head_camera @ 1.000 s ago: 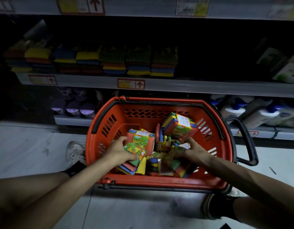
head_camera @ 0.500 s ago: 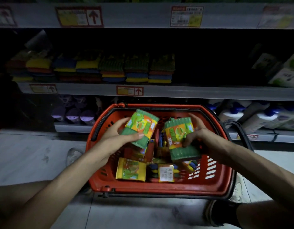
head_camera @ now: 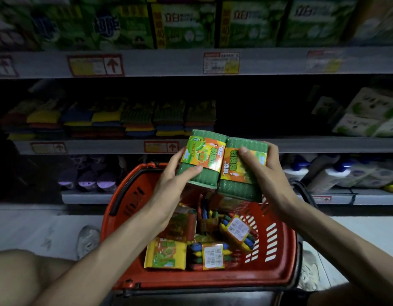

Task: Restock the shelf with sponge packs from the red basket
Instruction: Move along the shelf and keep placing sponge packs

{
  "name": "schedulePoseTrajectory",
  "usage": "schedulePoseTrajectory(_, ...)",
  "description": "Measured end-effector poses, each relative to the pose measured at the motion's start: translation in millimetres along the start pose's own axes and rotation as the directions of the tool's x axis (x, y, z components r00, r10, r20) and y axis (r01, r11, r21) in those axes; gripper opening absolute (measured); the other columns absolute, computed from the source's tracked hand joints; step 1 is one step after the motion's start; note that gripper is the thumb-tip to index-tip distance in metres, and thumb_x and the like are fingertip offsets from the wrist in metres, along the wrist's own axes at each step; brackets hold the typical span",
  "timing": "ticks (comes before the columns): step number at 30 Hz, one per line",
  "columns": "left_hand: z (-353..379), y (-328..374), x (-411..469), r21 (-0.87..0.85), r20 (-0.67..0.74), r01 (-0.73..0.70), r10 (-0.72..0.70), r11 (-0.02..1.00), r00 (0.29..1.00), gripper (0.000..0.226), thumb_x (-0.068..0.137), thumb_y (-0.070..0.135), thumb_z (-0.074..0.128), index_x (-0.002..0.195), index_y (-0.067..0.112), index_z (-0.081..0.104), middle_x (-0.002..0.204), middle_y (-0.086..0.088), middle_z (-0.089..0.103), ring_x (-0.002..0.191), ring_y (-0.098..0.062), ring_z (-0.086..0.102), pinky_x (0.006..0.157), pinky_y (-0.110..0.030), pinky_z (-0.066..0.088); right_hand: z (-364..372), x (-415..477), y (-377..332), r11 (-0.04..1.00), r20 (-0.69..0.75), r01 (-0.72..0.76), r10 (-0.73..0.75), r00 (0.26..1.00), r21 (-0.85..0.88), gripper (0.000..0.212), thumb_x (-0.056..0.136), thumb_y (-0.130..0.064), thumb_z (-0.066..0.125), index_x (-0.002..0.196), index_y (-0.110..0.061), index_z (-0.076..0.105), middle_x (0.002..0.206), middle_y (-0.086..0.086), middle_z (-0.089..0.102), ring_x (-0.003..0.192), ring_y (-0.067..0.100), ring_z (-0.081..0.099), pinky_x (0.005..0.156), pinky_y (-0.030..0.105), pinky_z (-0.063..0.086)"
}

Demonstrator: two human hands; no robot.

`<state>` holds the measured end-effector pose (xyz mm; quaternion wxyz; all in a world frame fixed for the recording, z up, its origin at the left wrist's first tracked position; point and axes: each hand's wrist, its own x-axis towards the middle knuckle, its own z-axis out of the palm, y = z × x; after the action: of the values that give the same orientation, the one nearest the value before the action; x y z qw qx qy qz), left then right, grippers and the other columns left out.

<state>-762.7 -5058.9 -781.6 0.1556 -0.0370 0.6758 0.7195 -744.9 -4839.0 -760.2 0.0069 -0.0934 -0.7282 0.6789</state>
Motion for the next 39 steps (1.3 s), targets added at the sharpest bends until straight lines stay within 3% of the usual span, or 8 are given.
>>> schedulePoseTrajectory(4, 3.2, 15.4, -2.0, -0.019, 0.08, 0.003, -0.001, 1.0, 0.997, 0.07, 0.072, 0.049, 0.085, 0.128, 0.072, 0.05, 0.15, 0.014, 0.053, 0.143, -0.022, 0.045, 0.118, -0.061, 0.029, -12.4, -5.0, -8.2, 1.0, -0.024, -0.002, 0.003, 1.0, 0.018, 0.051, 0.093, -0.044, 0.064, 0.13, -0.02, 0.038, 0.106, 0.011, 0.07, 0.081, 0.022, 0.077, 0.064, 0.032, 0.062)
schedulePoseTrajectory(10, 5.7, 15.4, -6.2, 0.03, 0.037, -0.076, 0.075, 0.997, 0.997, 0.061, 0.082, 0.027, 0.083, 0.129, 0.058, 0.059, 0.132, 0.005, 0.069, 0.125, -0.02, 0.064, 0.109, -0.046, 0.048, -37.5, -1.3, -16.8, 0.992, 0.026, -0.107, 0.105, 0.994, 0.074, 0.043, 0.094, -0.049, 0.064, 0.123, -0.021, 0.049, 0.105, 0.017, 0.071, 0.084, 0.031, 0.077, 0.071, 0.046, 0.063)
schedulePoseTrajectory(15, 2.9, 20.3, -7.9, 0.035, -0.028, -0.077, 0.078, 0.996, 0.997, 0.064, 0.066, 0.033, 0.094, 0.12, 0.051, 0.066, 0.125, -0.007, 0.071, 0.11, -0.021, 0.072, 0.099, -0.047, 0.055, -61.3, 2.2, -25.1, 0.999, 0.054, -0.049, 0.05, 0.997, -0.02, 0.023, 0.096, -0.033, 0.065, 0.118, -0.036, 0.058, 0.112, 0.01, 0.07, 0.085, 0.027, 0.077, 0.066, 0.037, 0.06)
schedulePoseTrajectory(20, 8.5, 25.0, -5.1, -0.015, -0.072, -0.098, 0.096, 0.995, 0.993, 0.064, 0.058, 0.039, 0.092, 0.117, 0.048, 0.069, 0.118, -0.007, 0.074, 0.107, -0.024, 0.073, 0.1, -0.048, 0.055, -69.3, 1.2, -28.4, 0.997, 0.09, -0.015, 0.022, 0.996, -0.073, 0.013, 0.098, -0.032, 0.061, 0.11, -0.026, 0.063, 0.103, 0.012, 0.072, 0.074, 0.023, 0.075, 0.061, 0.031, 0.056)
schedulePoseTrajectory(29, 39.6, 28.1, 34.4, -0.021, -0.205, -0.212, 0.203, 0.977, 0.958, 0.058, 0.066, 0.034, 0.096, 0.118, 0.039, 0.07, 0.119, 0.004, 0.075, 0.114, -0.018, 0.07, 0.1, -0.05, 0.056, -50.0, 1.3, -33.5, 0.995, 0.298, -0.007, 0.036, 0.954, -0.098, 0.048, 0.078, -0.05, 0.075, 0.123, -0.039, 0.065, 0.103, -0.003, 0.078, 0.085, 0.023, 0.078, 0.084, 0.043, 0.063)
schedulePoseTrajectory(34, 64.9, 29.7, 55.0, 0.006, -0.212, -0.294, 0.288, 0.956, 0.934, 0.056, 0.076, 0.016, 0.088, 0.127, 0.026, 0.068, 0.114, 0.003, 0.076, 0.107, -0.011, 0.072, 0.091, -0.031, 0.059, -56.0, 12.5, -21.8, 0.998, 0.358, -0.064, 0.067, 0.931, -0.02, 0.064, 0.081, -0.045, 0.081, 0.14, -0.044, 0.054, 0.115, -0.003, 0.076, 0.097, 0.028, 0.076, 0.097, 0.051, 0.057)
schedulePoseTrajectory(36, 75.4, 27.4, 63.7, 0.038, -0.234, -0.335, 0.334, 0.942, 0.913, 0.055, 0.076, 0.017, 0.089, 0.126, 0.026, 0.069, 0.115, 0.003, 0.075, 0.105, -0.007, 0.072, 0.084, -0.021, 0.058, -59.5, 17.7, -15.1, 0.996, 0.347, -0.076, 0.057, 0.936, 0.044, 0.07, 0.079, -0.044, 0.08, 0.143, -0.044, 0.052, 0.119, -0.005, 0.074, 0.1, 0.029, 0.076, 0.099, 0.053, 0.055)
schedulePoseTrajectory(39, 90.2, 20.2, 77.5, 0.126, -0.273, -0.342, 0.364, 0.931, 0.891, 0.057, 0.072, 0.034, 0.092, 0.125, 0.039, 0.071, 0.125, -0.001, 0.066, 0.111, -0.007, 0.067, 0.094, -0.027, 0.057, -62.4, 20.7, -8.7, 0.981, 0.365, -0.095, 0.029, 0.93, 0.166, 0.062, 0.079, -0.042, 0.071, 0.138, -0.045, 0.052, 0.118, -0.002, 0.076, 0.101, 0.032, 0.075, 0.092, 0.045, 0.06)
